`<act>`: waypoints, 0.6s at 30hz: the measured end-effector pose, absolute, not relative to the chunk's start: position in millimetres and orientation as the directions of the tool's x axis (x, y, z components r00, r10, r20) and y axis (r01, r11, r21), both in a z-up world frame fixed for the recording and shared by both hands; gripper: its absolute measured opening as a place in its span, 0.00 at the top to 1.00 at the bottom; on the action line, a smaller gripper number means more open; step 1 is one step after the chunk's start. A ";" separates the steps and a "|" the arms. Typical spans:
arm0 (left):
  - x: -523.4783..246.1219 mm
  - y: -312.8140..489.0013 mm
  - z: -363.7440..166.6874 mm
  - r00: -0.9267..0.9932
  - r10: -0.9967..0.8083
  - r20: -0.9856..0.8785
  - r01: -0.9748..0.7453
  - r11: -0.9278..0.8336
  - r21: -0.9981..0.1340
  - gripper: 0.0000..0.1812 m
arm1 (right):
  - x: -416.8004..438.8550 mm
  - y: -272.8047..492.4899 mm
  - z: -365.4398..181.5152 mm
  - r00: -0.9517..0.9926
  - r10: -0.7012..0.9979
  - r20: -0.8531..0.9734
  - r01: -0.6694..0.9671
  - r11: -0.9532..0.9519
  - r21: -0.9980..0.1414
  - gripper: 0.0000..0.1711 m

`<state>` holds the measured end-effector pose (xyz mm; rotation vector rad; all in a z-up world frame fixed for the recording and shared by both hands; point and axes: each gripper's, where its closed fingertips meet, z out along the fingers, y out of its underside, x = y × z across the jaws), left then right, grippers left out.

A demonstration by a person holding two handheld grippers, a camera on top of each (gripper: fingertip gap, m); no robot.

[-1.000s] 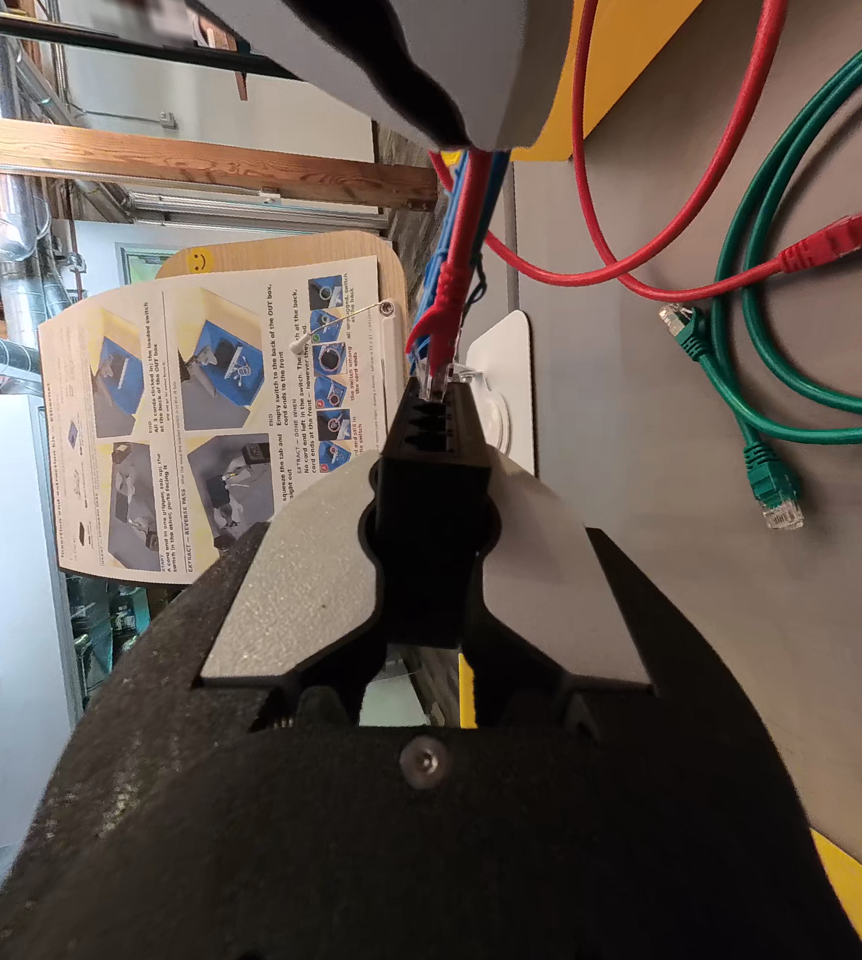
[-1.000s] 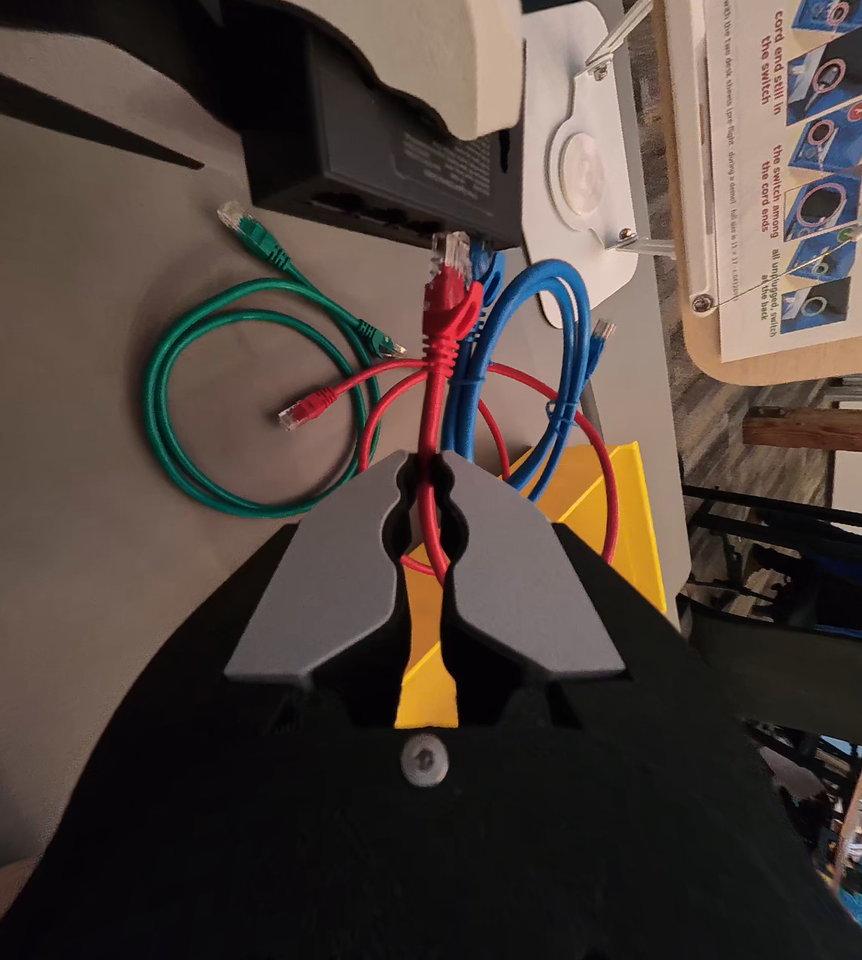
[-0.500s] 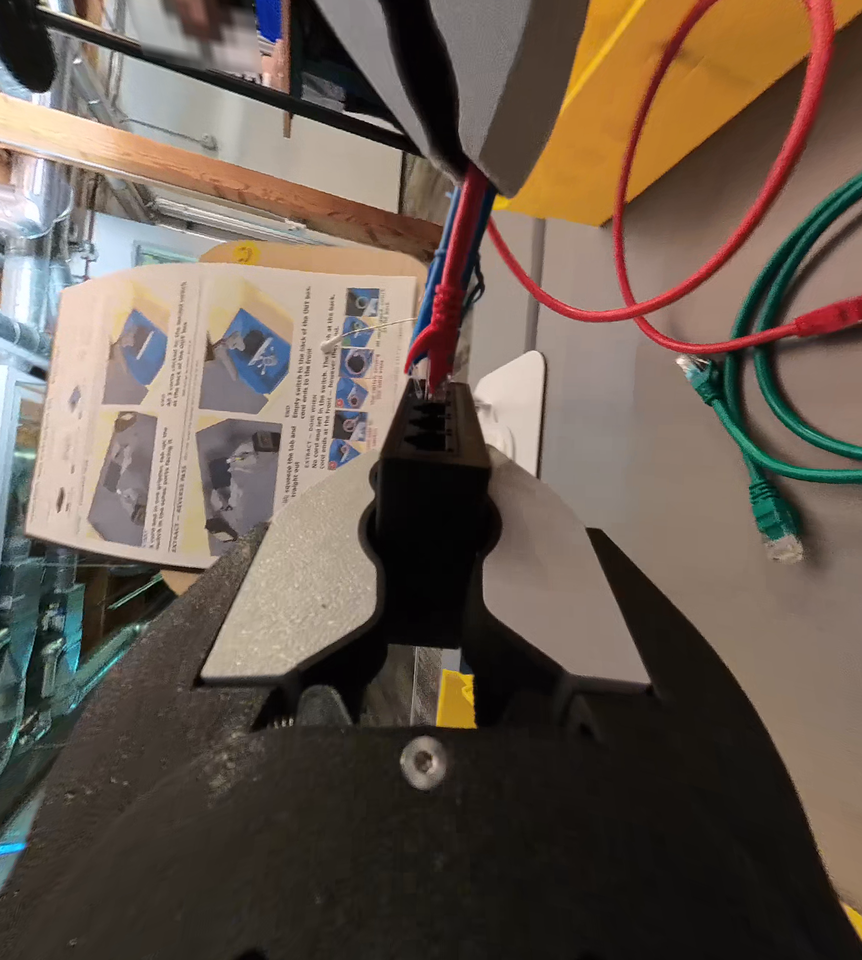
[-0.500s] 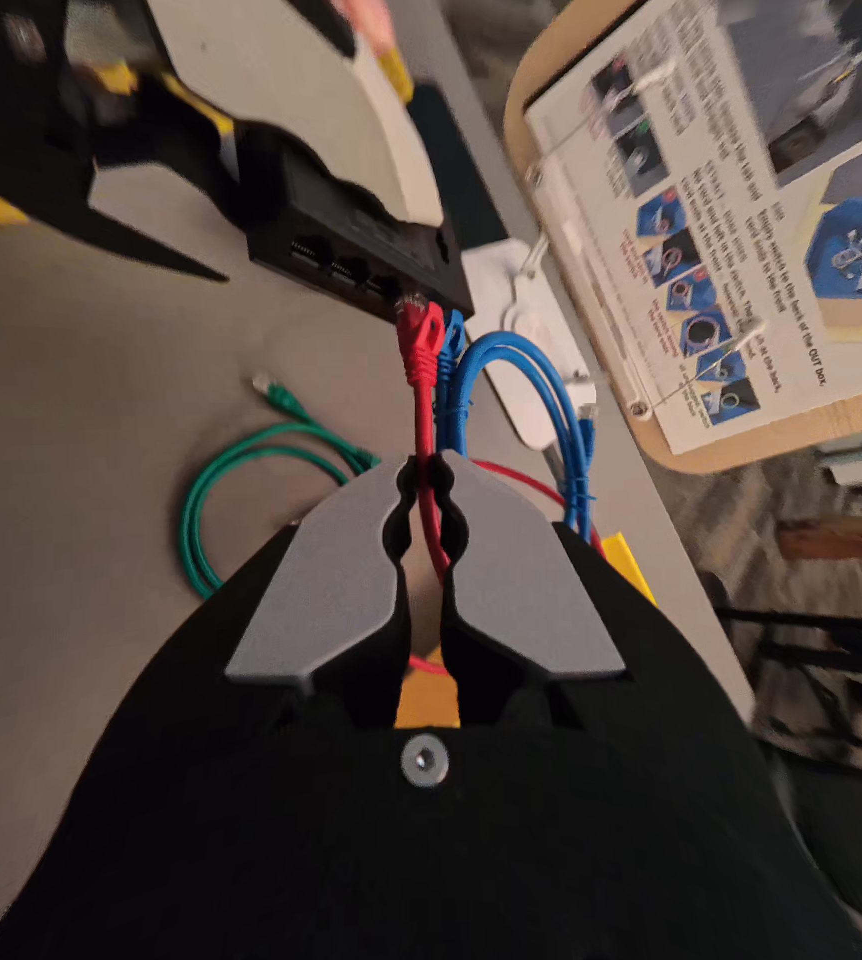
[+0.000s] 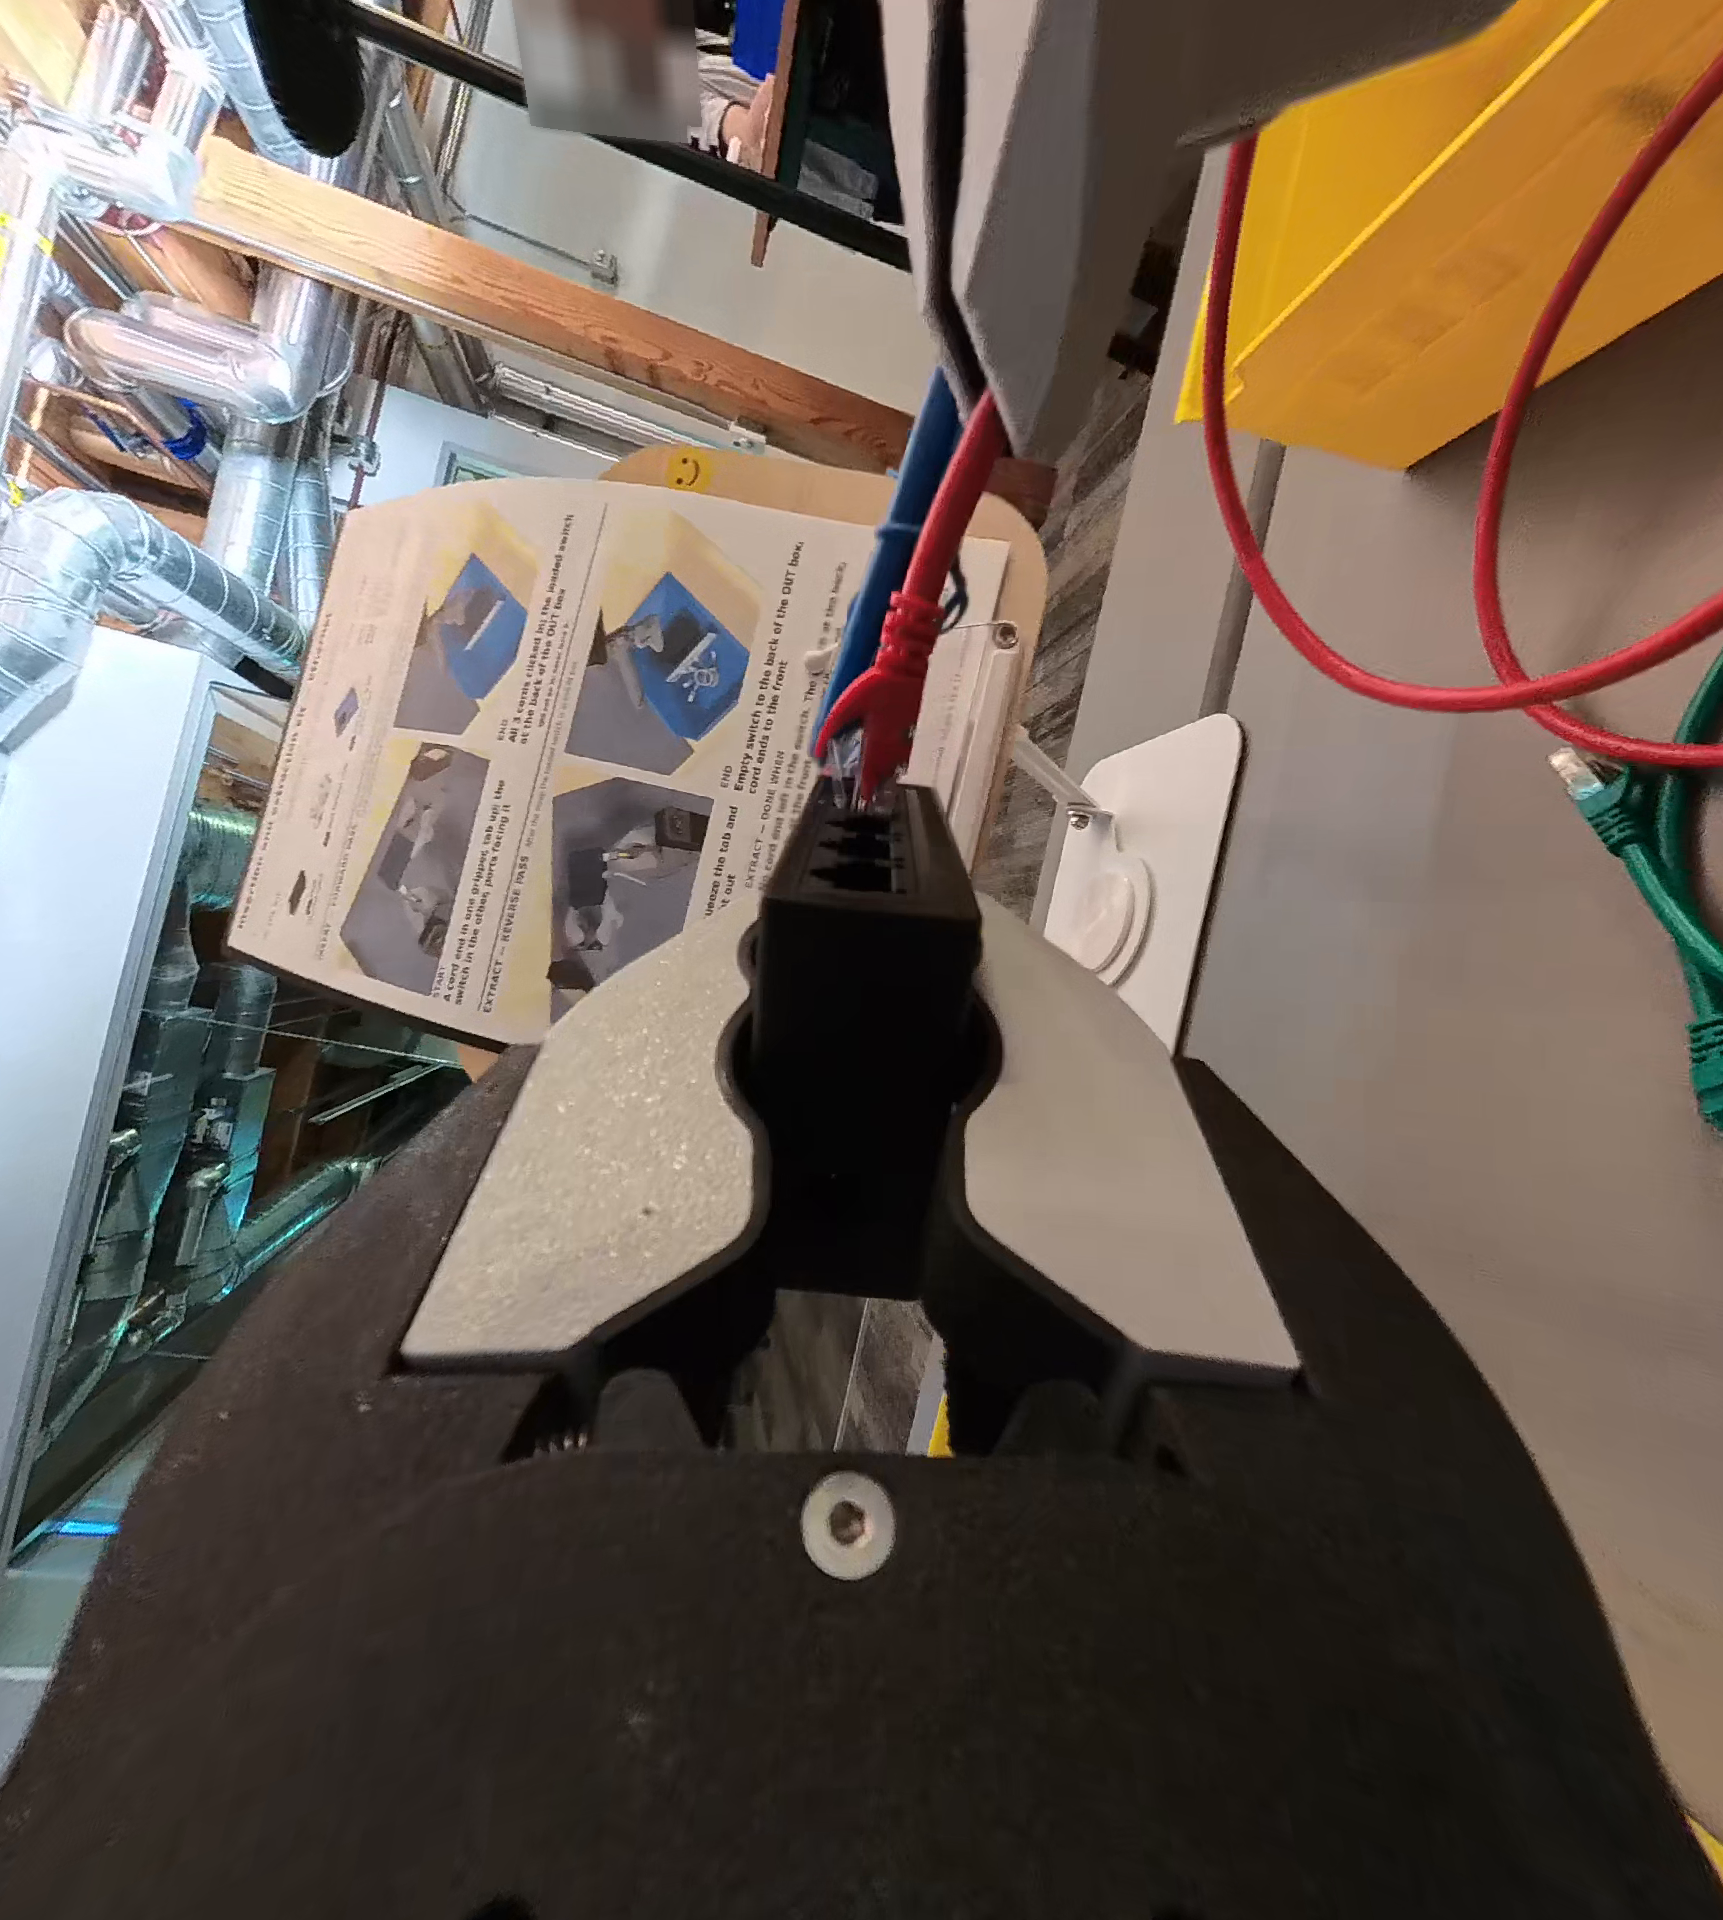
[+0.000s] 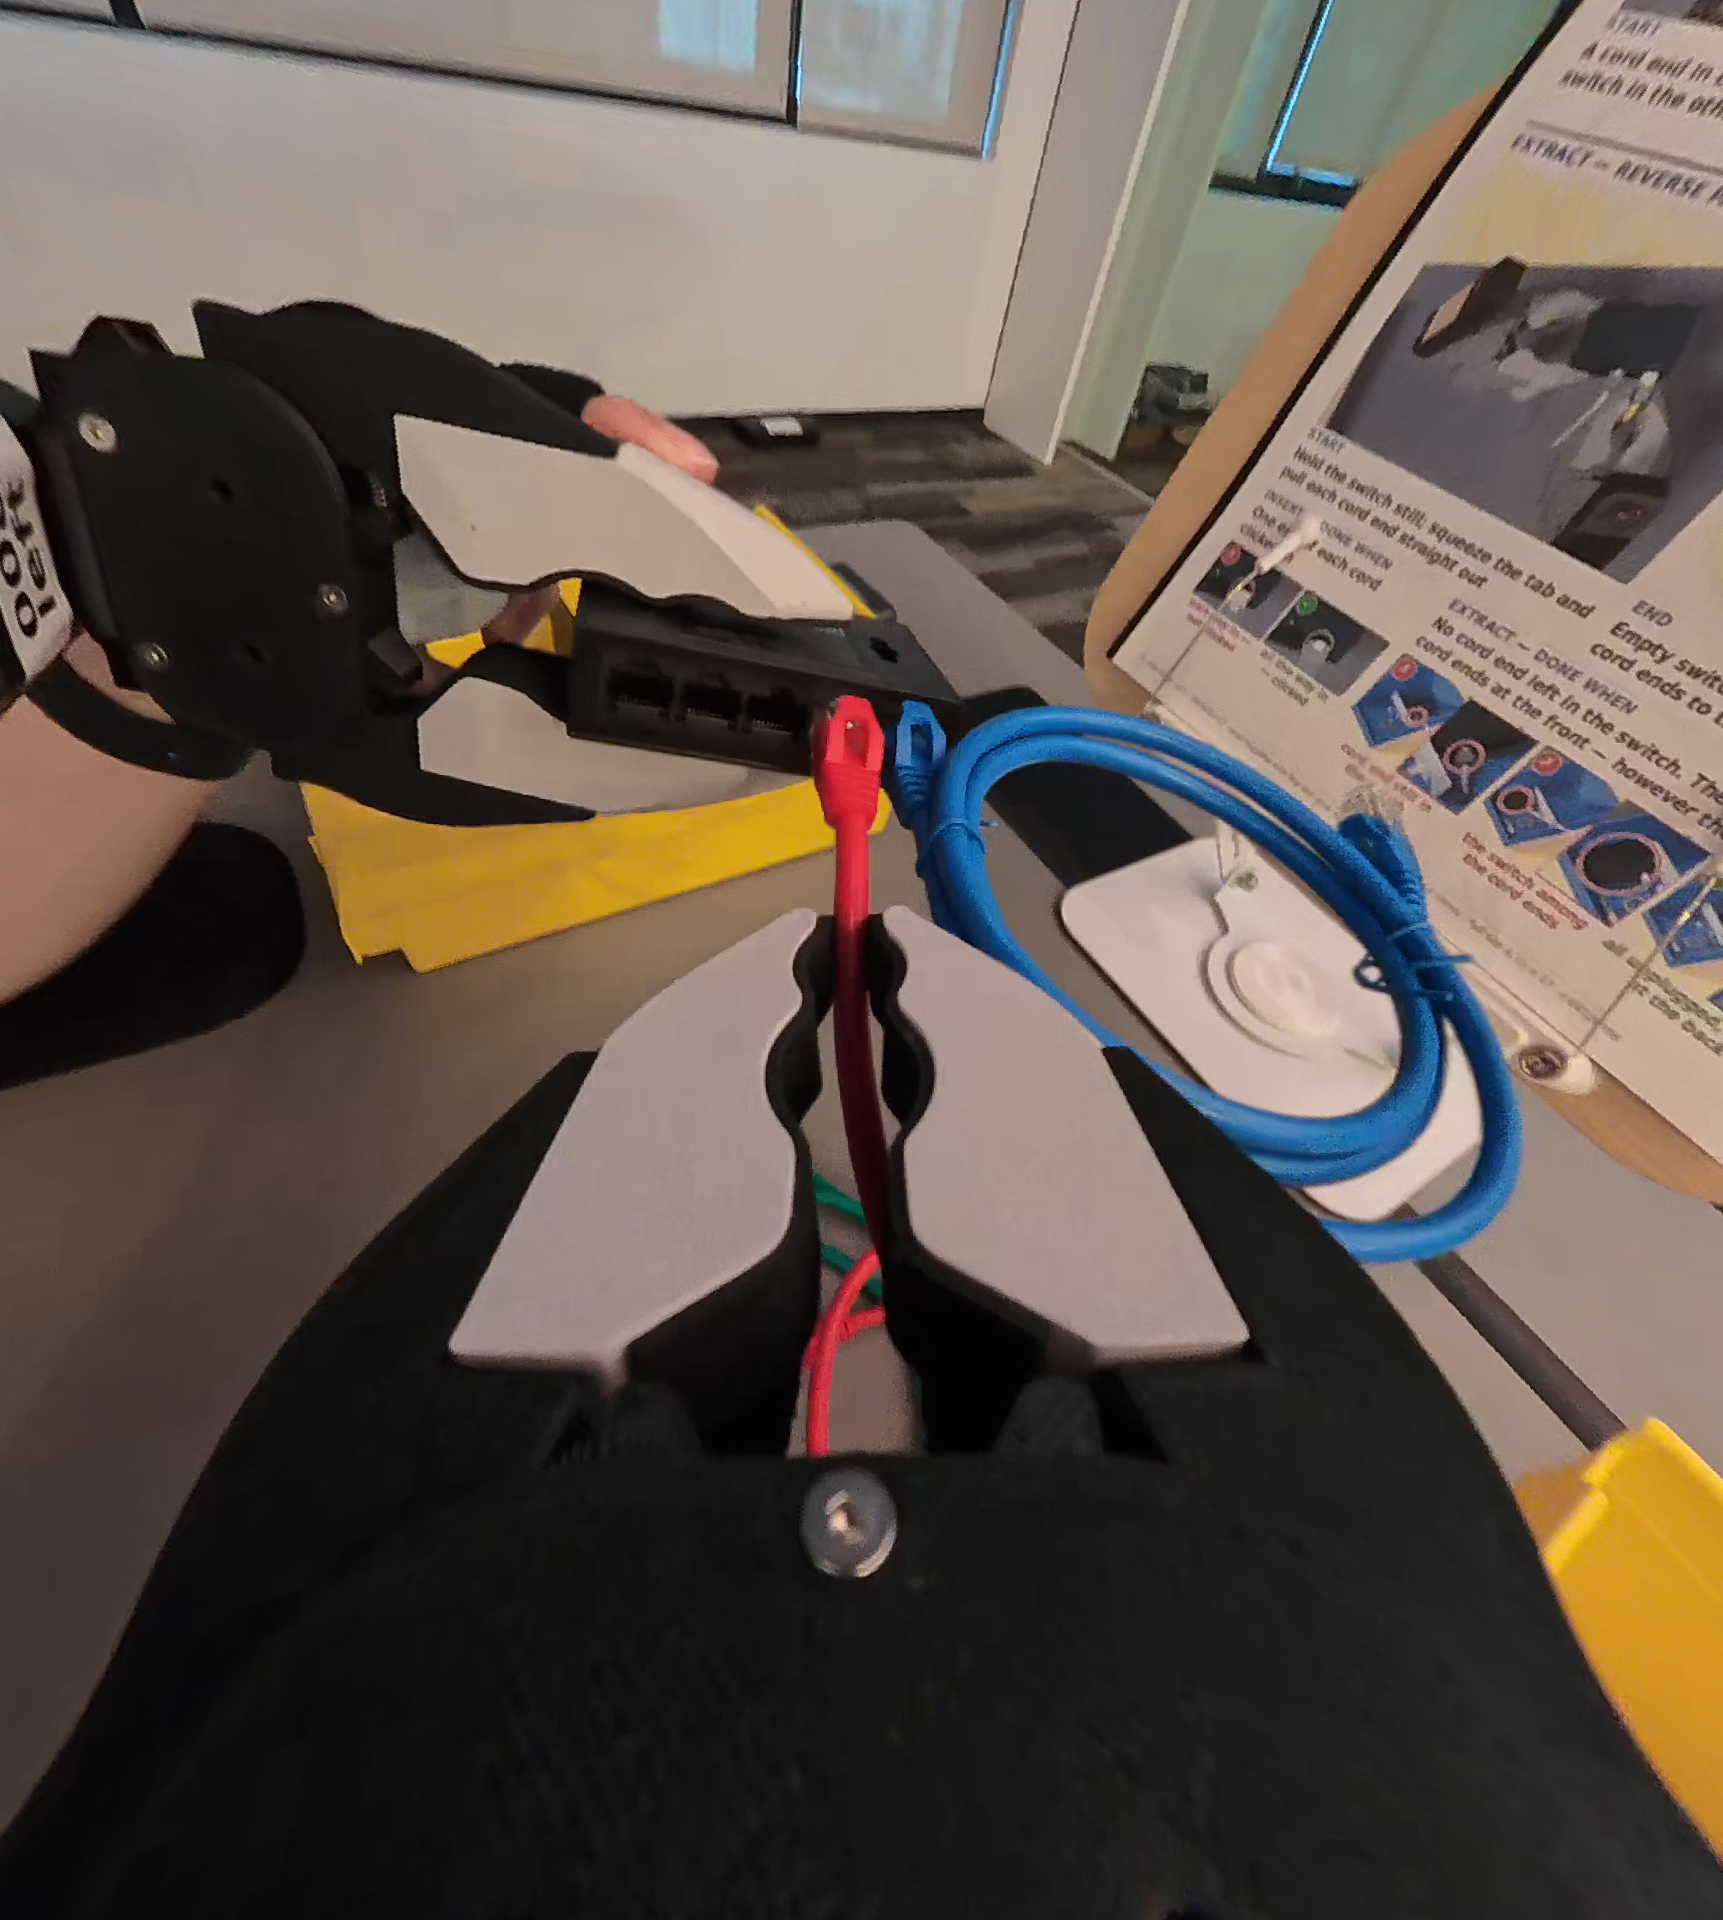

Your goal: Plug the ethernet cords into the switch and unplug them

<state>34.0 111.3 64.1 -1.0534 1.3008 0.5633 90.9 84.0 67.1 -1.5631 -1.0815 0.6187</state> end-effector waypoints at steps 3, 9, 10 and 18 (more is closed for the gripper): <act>32.0 111.1 68.1 0.247 -0.203 -0.948 -0.833 0.455 -0.314 0.84 | 86.8 84.4 72.6 0.437 0.891 0.125 0.242 0.017 -0.970 0.96; 38.7 109.0 68.5 0.234 -0.175 -0.957 -0.834 0.469 -0.289 0.83 | 83.0 85.6 77.9 0.439 0.893 0.098 0.165 0.027 -0.986 0.97; 39.2 109.3 68.7 0.241 -0.173 -0.955 -0.830 0.474 -0.295 0.83 | 83.4 85.4 79.0 0.440 0.892 0.100 0.161 0.031 -0.986 0.97; 44.8 104.4 73.4 0.231 -0.133 -0.964 -0.827 0.495 -0.267 0.84 | 83.1 83.1 78.7 0.464 0.846 0.263 0.271 0.148 -0.951 0.96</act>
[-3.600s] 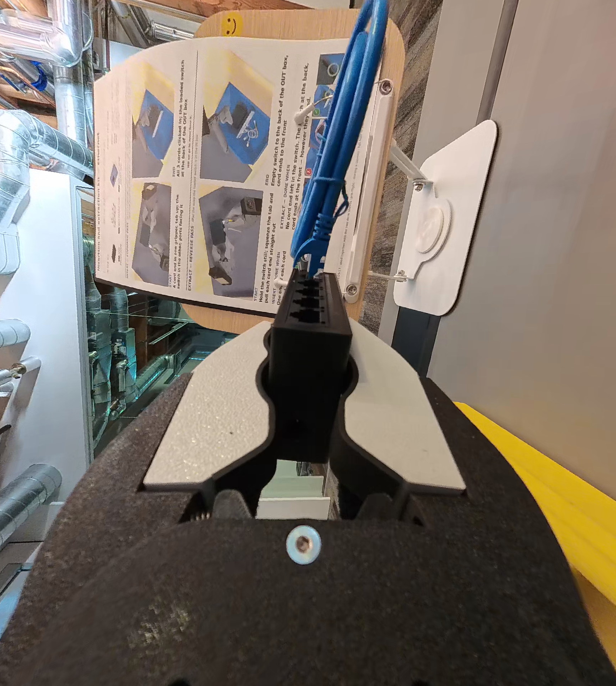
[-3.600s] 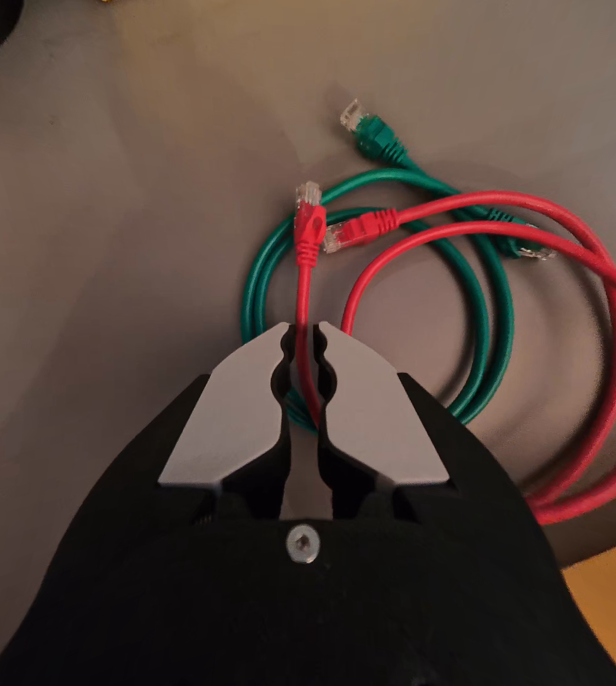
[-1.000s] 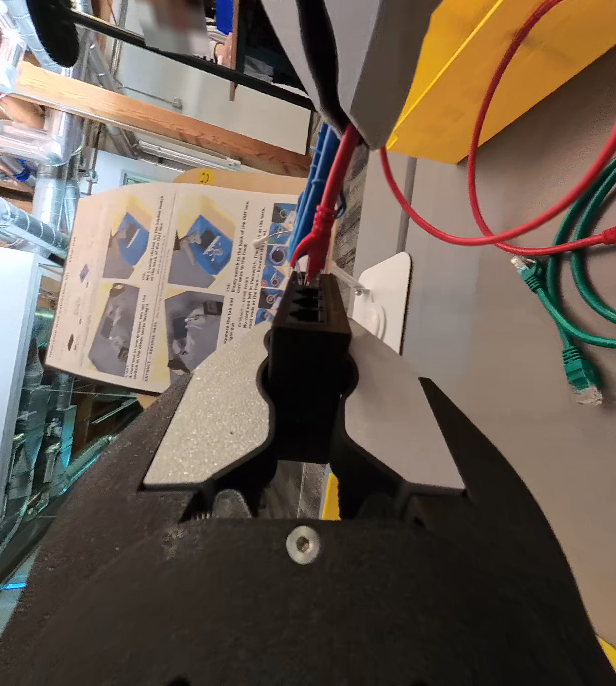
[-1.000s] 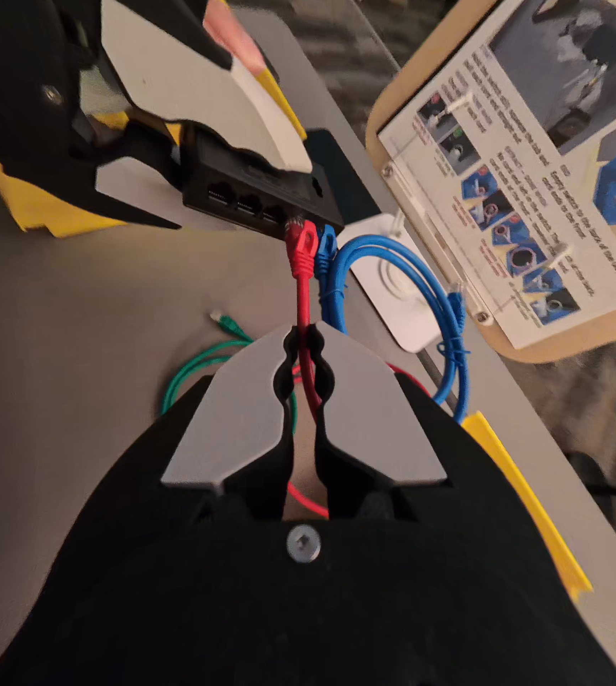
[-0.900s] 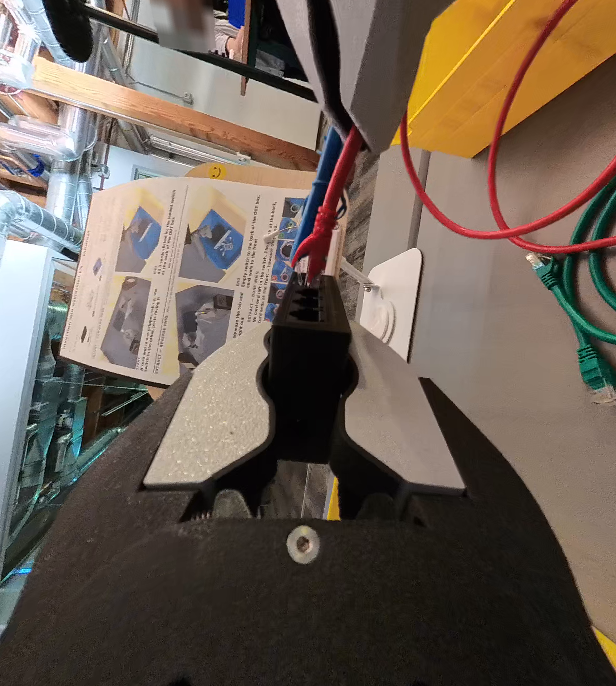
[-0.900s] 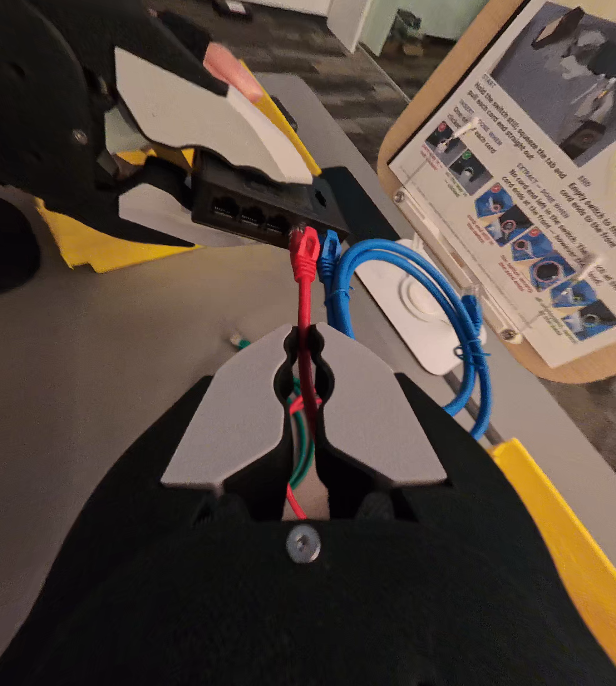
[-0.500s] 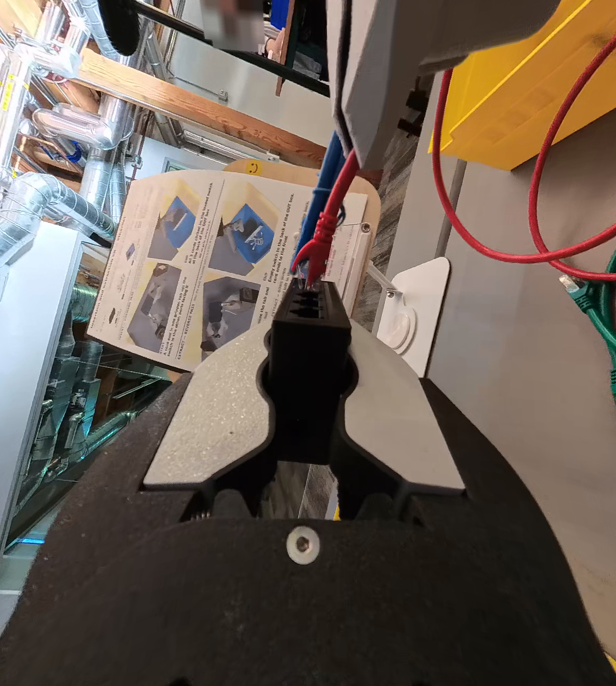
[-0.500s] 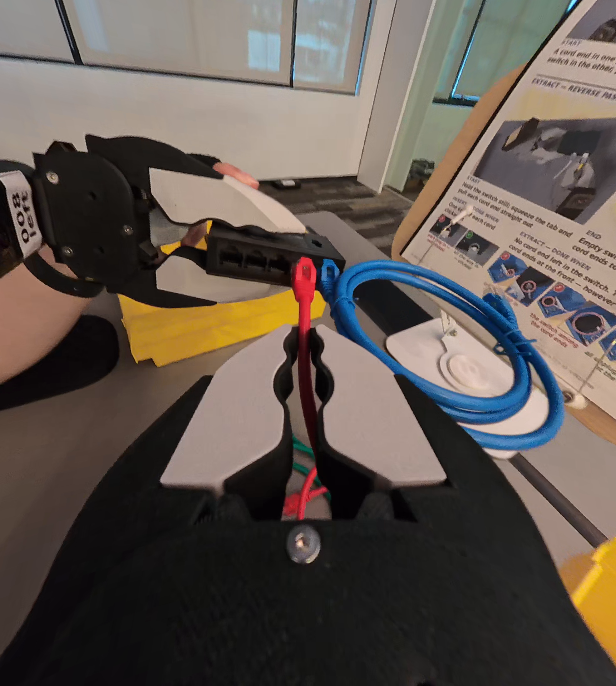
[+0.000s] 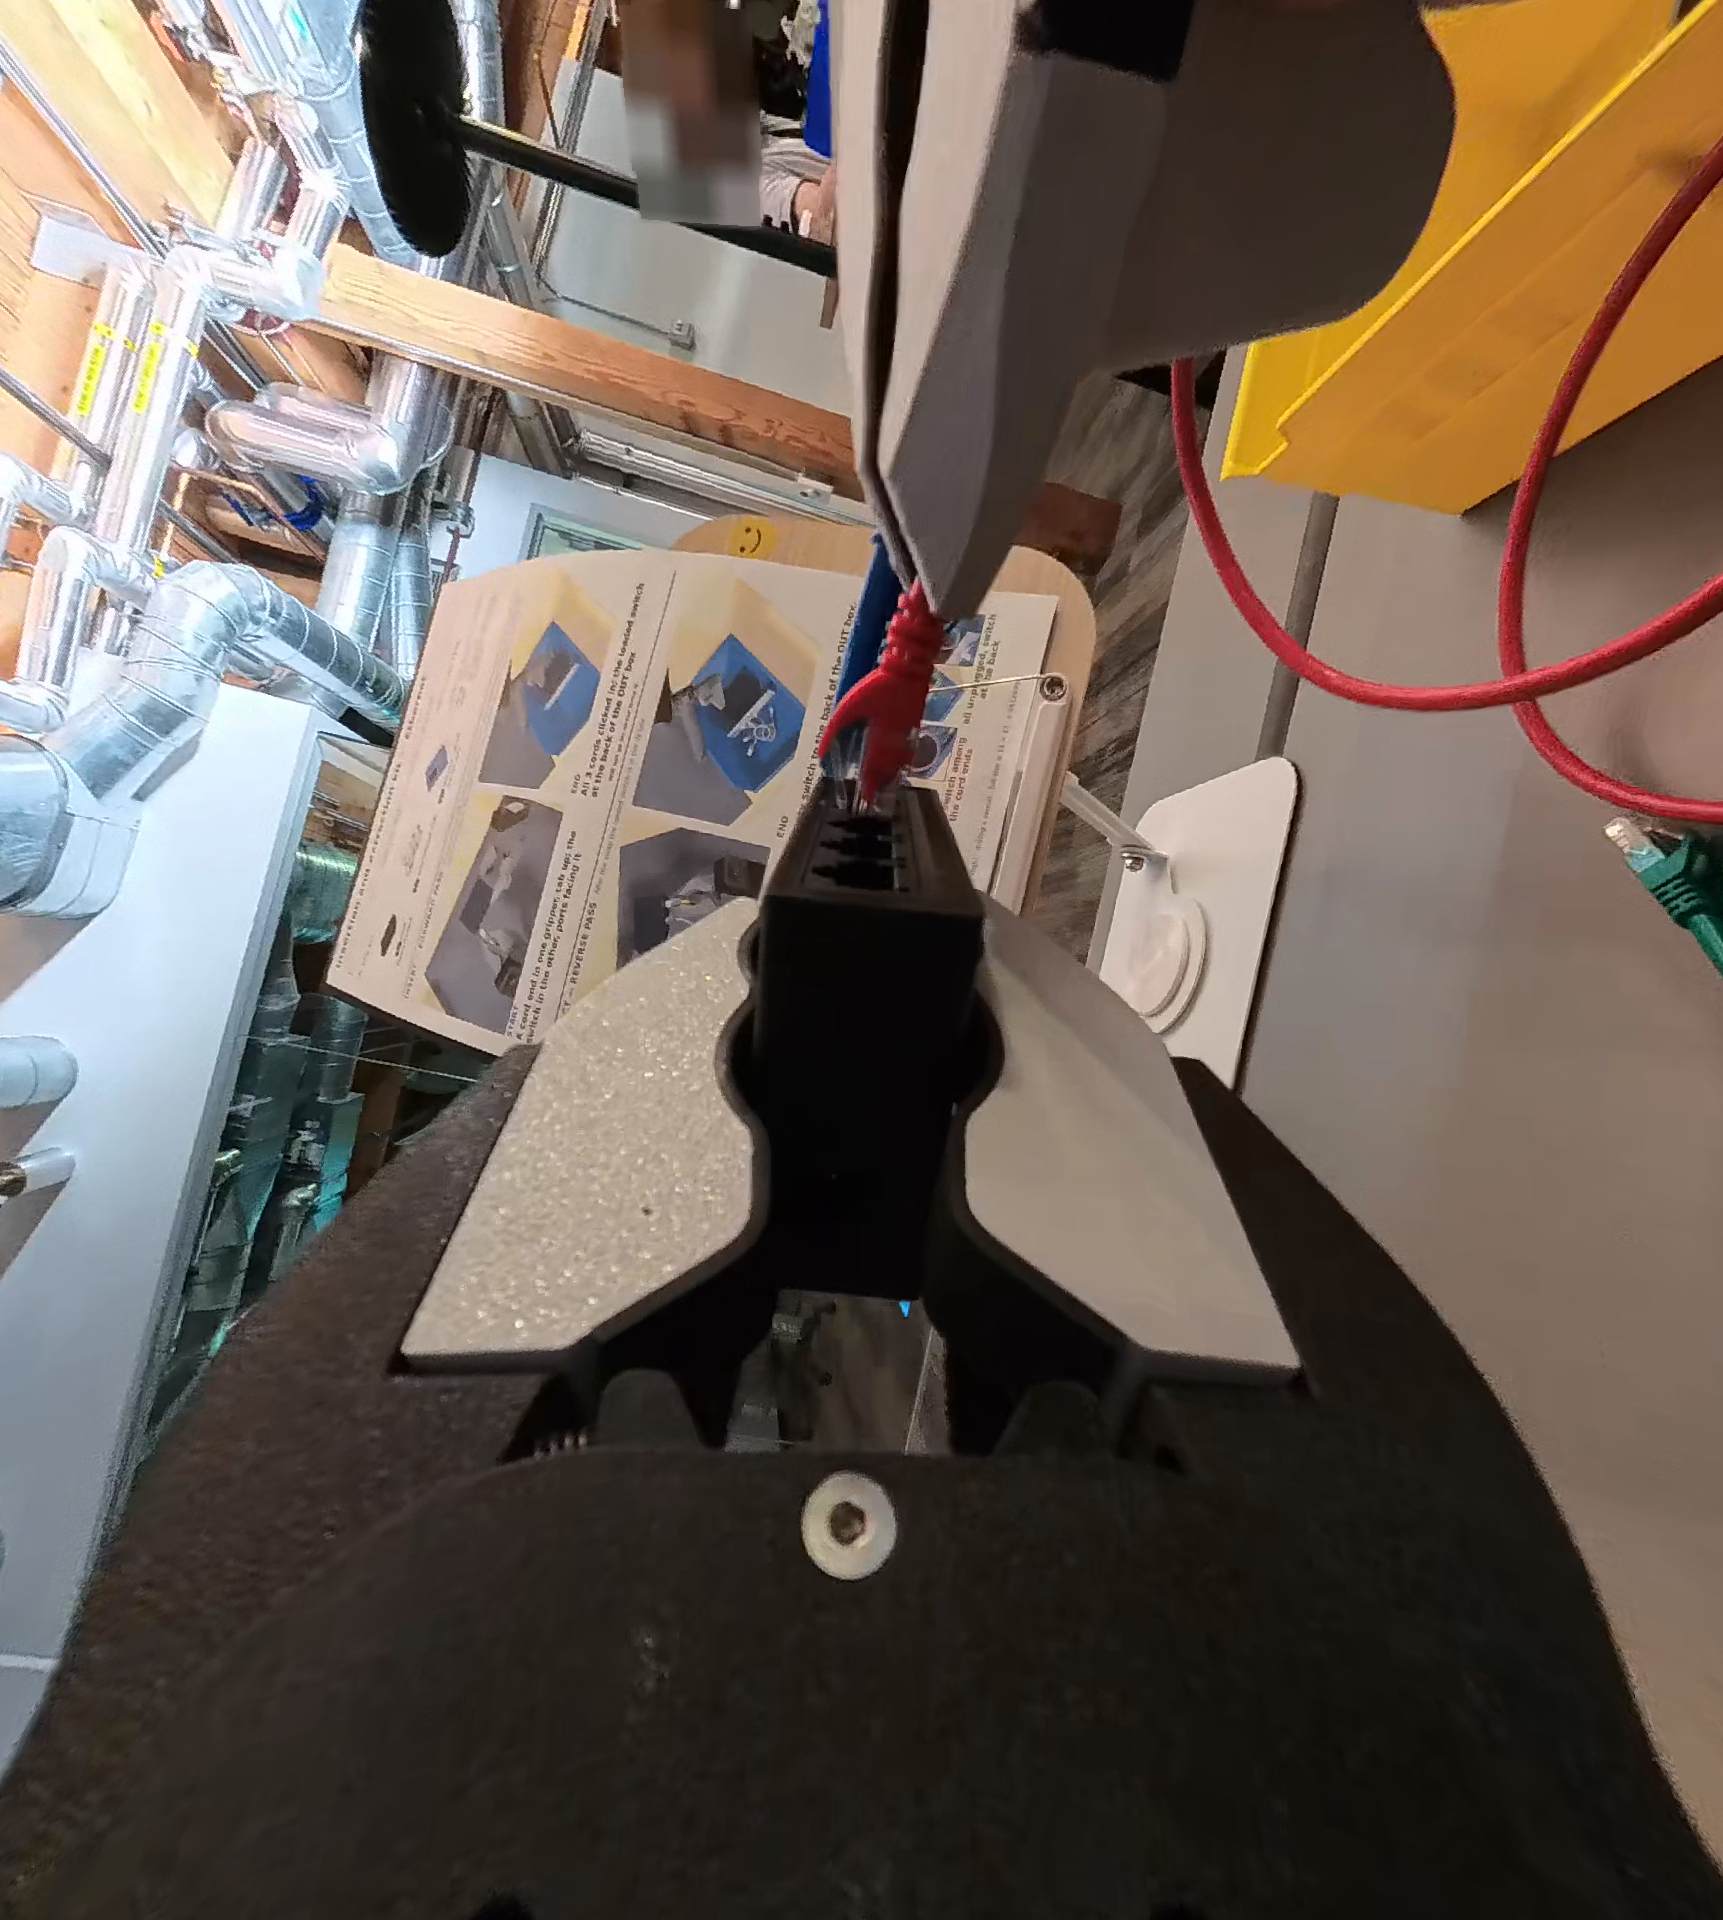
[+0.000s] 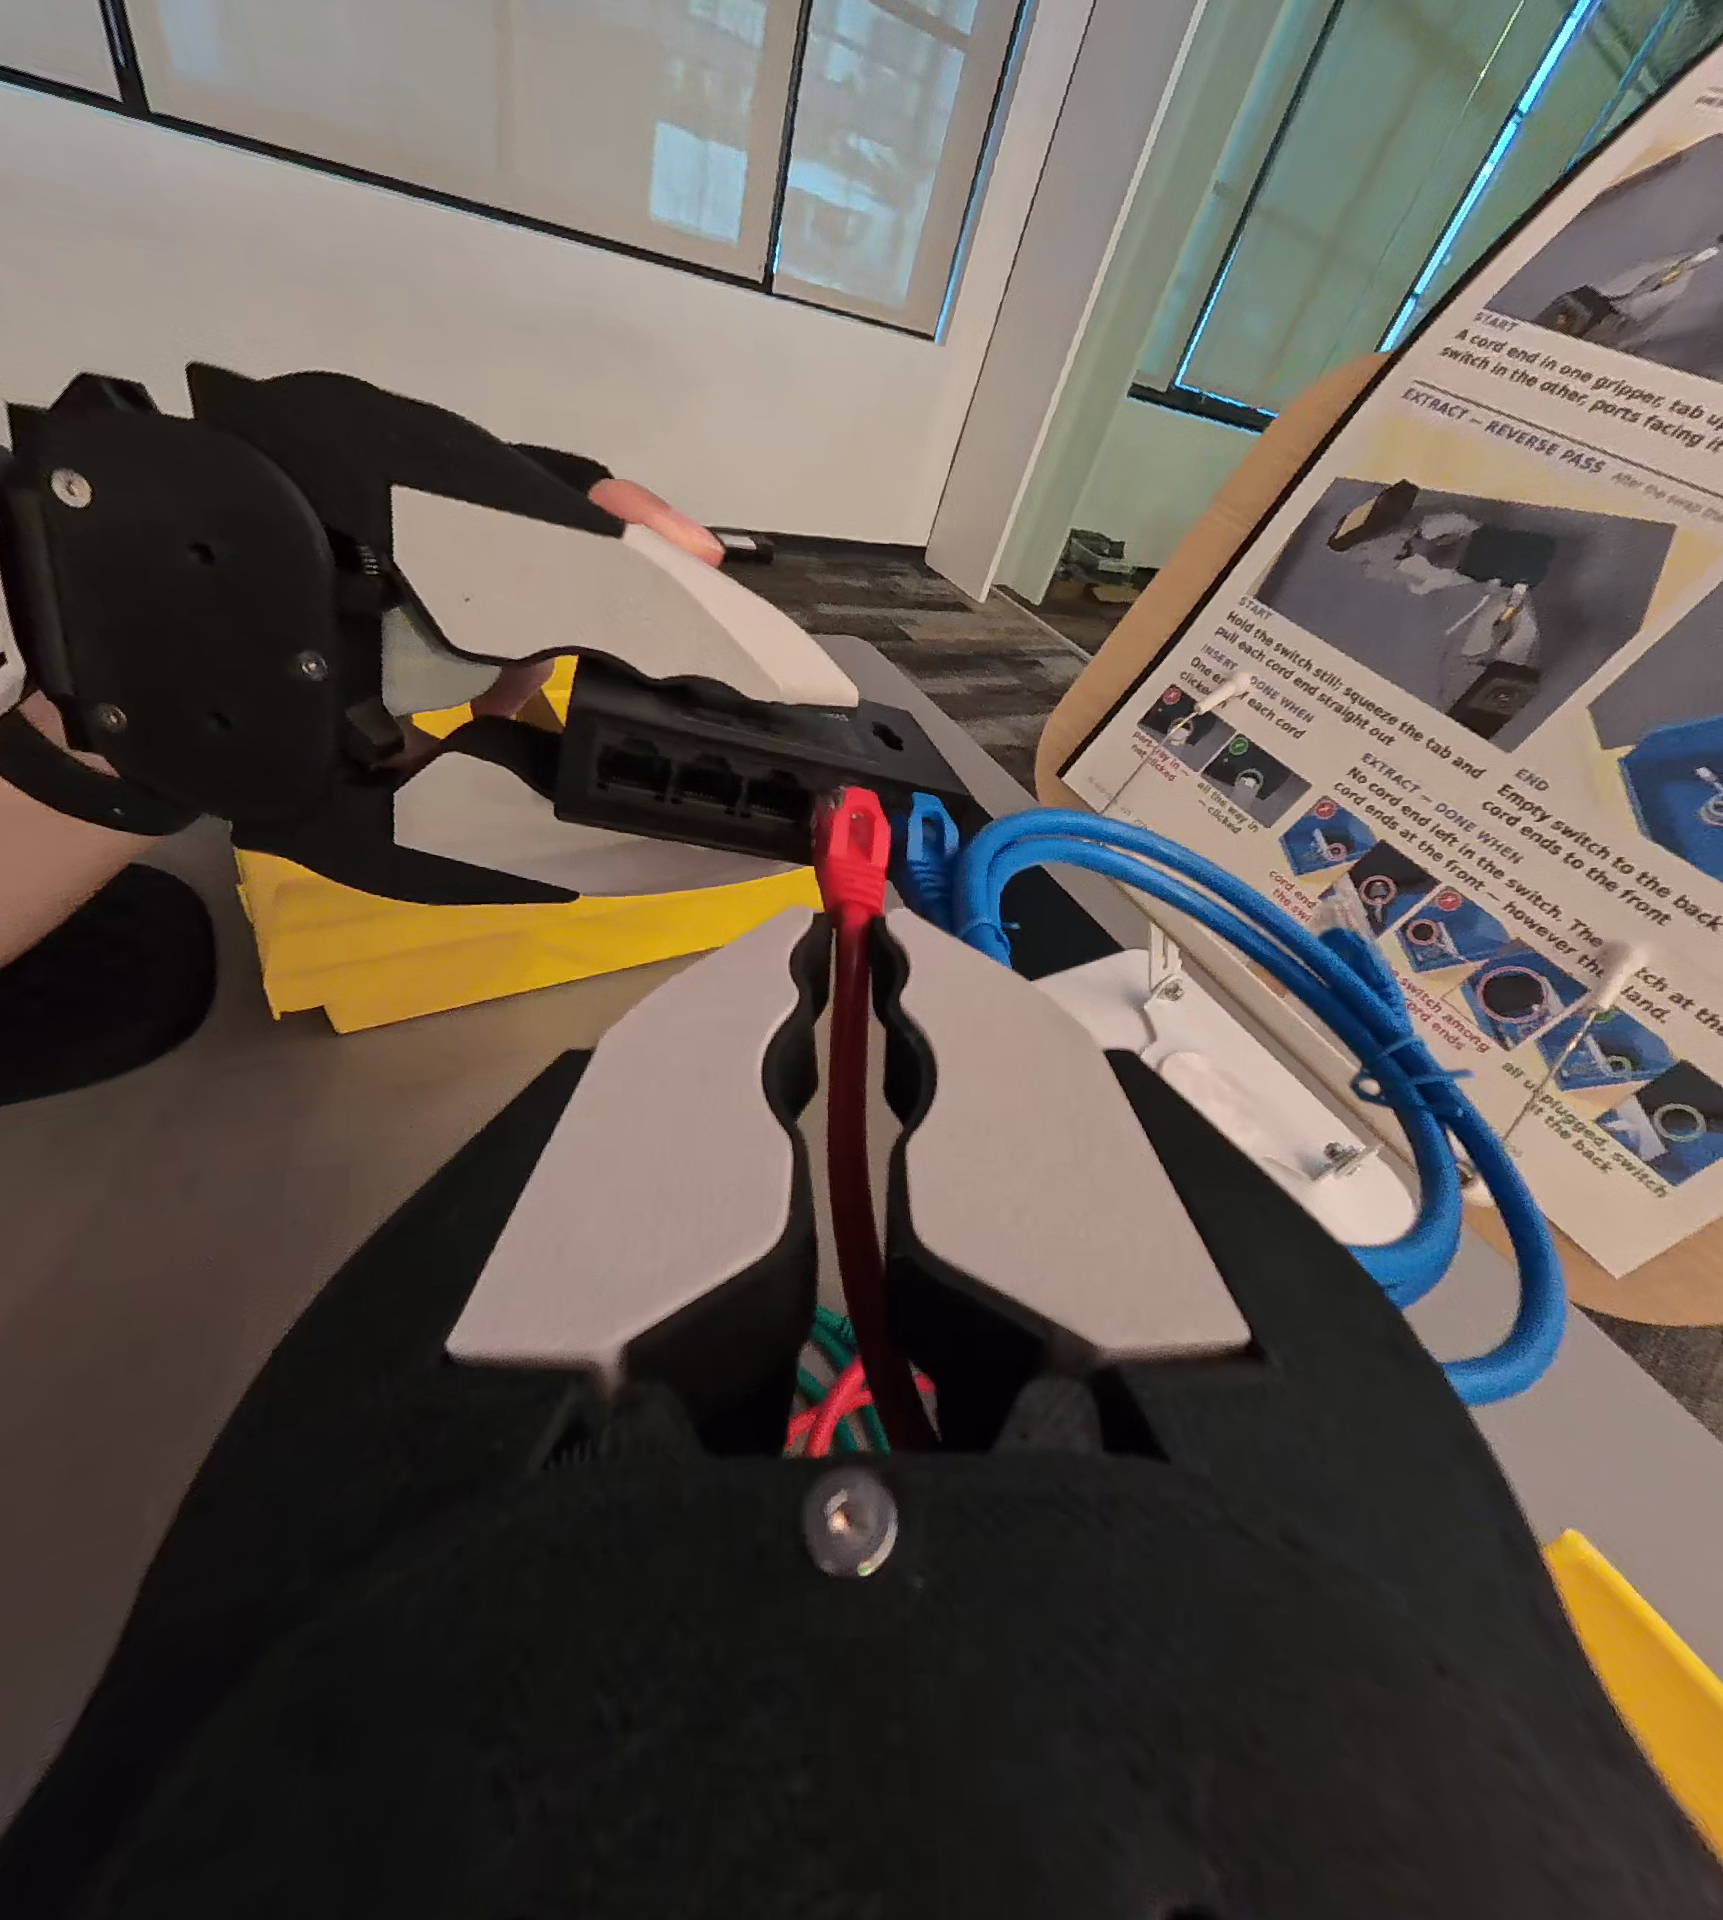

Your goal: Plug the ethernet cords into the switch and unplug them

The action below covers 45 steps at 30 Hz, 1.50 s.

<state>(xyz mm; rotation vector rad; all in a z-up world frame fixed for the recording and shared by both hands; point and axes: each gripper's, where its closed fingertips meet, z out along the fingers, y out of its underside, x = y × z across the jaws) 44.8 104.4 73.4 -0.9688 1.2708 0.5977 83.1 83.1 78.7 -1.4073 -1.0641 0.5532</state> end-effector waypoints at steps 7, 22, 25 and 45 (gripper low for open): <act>48.3 102.7 74.8 0.225 -0.107 -0.968 -0.828 0.503 -0.248 0.84 | 86.8 81.5 77.9 0.461 0.865 0.199 0.263 0.082 -0.961 0.95; 50.0 97.3 83.0 0.250 -0.085 -0.965 -0.810 0.527 -0.256 0.84 | 88.0 74.9 87.3 0.486 0.838 0.248 0.289 0.113 -0.951 0.95; 50.2 95.7 85.9 0.257 -0.069 -0.964 -0.811 0.528 -0.254 0.84 | 88.0 73.7 90.2 0.505 0.820 0.271 0.301 0.127 -0.945 0.95; 56.2 74.4 103.4 0.265 -0.022 -0.964 -0.784 0.576 -0.229 0.84 | 89.5 56.5 109.7 0.531 0.795 0.293 0.295 0.151 -0.943 0.94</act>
